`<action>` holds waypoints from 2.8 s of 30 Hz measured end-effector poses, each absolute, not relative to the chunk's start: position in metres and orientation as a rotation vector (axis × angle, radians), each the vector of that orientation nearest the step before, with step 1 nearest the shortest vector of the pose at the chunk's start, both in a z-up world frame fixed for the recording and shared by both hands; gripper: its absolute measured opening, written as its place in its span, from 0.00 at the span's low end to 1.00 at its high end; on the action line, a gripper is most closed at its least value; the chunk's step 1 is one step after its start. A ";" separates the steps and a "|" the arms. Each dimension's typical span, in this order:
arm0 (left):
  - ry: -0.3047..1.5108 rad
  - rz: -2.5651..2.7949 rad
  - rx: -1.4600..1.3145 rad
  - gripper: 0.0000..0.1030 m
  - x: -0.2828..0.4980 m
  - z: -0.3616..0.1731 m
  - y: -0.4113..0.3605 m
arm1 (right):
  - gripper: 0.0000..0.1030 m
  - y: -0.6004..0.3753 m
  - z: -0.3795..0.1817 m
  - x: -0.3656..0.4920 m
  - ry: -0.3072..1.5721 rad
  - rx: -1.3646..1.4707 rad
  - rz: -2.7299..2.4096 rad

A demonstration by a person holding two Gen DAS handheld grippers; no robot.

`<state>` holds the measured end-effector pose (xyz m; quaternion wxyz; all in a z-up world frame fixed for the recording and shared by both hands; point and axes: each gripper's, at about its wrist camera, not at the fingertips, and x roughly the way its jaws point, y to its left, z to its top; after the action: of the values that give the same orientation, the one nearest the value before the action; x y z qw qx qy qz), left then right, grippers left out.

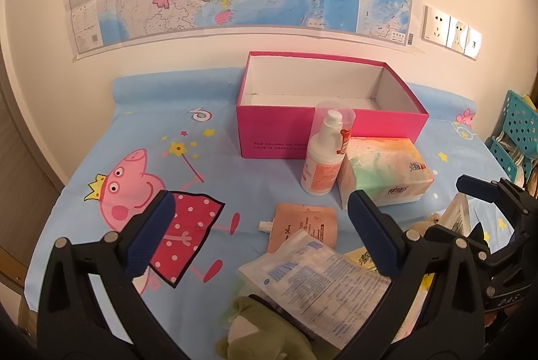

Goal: Organize soft objects
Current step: 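Move the right gripper toward the clear plastic bag on the sheet, then close the right gripper on the clear plastic bag and lift it, then carry the bag into the pink box and open the right gripper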

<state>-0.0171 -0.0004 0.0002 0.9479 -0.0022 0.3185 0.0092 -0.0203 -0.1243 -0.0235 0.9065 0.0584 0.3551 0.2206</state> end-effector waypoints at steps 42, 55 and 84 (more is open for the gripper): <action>0.728 -0.114 -0.053 0.99 -0.007 -0.025 0.030 | 0.70 -0.107 -0.052 -0.066 1.028 0.320 0.866; 0.849 -0.316 -0.111 0.95 0.001 -0.043 0.049 | 0.29 -0.102 -0.048 -0.031 1.005 0.290 0.776; 1.135 -0.564 -0.082 0.82 0.053 -0.089 0.042 | 0.59 -0.074 -0.061 0.028 1.116 0.260 0.610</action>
<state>0.0531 0.0424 -0.0889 0.8050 -0.0381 0.5302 -0.2634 0.0281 -0.0742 -0.0611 0.7966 0.1210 0.5197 0.2840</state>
